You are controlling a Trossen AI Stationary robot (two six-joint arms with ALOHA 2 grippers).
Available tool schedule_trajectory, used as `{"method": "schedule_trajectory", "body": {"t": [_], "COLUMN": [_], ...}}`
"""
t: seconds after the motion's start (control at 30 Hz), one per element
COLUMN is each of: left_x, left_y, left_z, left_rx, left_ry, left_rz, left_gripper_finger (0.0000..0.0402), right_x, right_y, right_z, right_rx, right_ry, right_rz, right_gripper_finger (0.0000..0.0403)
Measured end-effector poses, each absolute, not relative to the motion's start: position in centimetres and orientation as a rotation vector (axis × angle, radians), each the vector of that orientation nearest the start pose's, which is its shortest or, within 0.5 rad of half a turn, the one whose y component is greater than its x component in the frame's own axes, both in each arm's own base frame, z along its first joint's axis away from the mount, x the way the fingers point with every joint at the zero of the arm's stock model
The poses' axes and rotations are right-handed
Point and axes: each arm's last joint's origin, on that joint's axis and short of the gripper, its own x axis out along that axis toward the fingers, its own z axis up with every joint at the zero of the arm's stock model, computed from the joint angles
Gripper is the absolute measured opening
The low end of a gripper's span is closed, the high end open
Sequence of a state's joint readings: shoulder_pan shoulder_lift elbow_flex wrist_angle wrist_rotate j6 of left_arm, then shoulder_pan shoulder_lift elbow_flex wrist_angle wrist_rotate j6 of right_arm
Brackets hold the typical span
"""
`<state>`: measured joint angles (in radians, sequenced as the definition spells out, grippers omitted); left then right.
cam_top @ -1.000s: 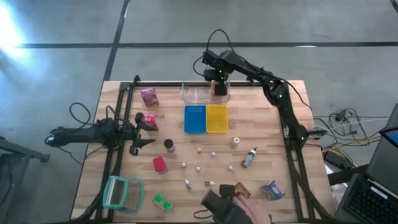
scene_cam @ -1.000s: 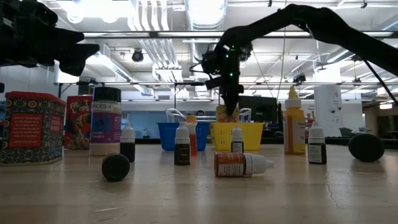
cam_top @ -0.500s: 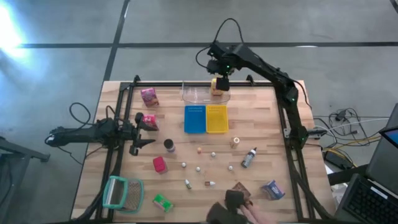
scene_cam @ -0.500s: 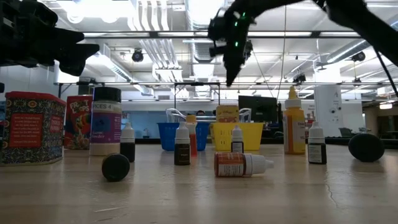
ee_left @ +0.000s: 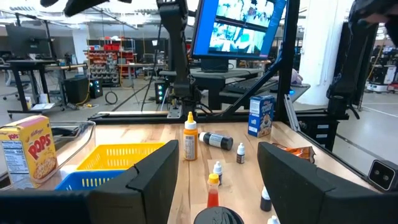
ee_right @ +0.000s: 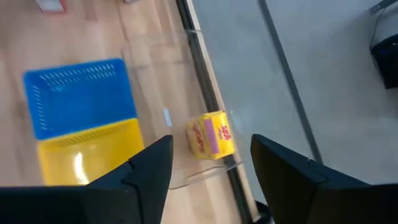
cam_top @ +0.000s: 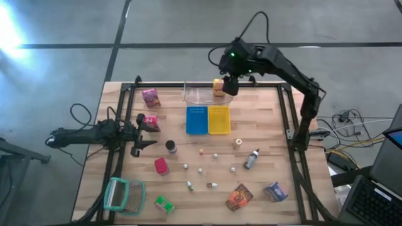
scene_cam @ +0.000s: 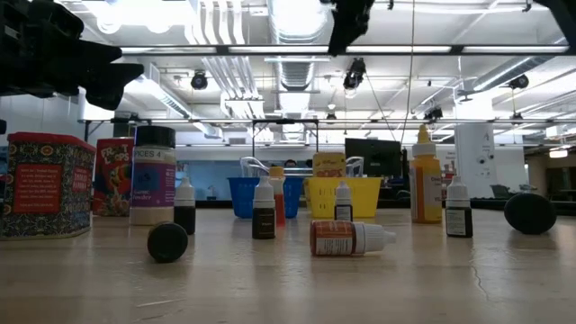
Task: Pick & Place Kitchen Items
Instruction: Put the blue cereal box into the transparent bin
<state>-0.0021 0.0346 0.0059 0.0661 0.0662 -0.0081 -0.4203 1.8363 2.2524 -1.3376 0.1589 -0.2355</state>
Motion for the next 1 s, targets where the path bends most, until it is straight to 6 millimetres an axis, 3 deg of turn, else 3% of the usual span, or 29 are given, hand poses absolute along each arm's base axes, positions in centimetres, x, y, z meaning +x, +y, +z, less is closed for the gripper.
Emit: {"method": "schedule_trajectory", "body": {"t": [0.3, 0.73, 1.0], "left_x": [9.9, 9.9, 9.9], "left_y": [-0.2, -0.2, -0.2], "left_z": [16.9, 16.9, 16.9], "left_rx": [-0.007, -0.007, -0.007], "left_ry": [-0.037, -0.037, -0.037], "left_rz": [-0.069, -0.069, -0.069], "left_gripper_finger": [0.0226, 0.0226, 0.0226], "right_x": [30.4, 30.4, 29.4], "right_y": [-10.0, -5.9, -1.9], "right_z": [44.3, 44.0, 45.1], "right_rx": [0.051, 0.164, 0.278], "right_ry": [1.021, 1.08, 1.016], "right_rz": [-0.409, -0.396, -0.377], "right_gripper_finger": [0.0189, 0.0166, 0.0159]}}
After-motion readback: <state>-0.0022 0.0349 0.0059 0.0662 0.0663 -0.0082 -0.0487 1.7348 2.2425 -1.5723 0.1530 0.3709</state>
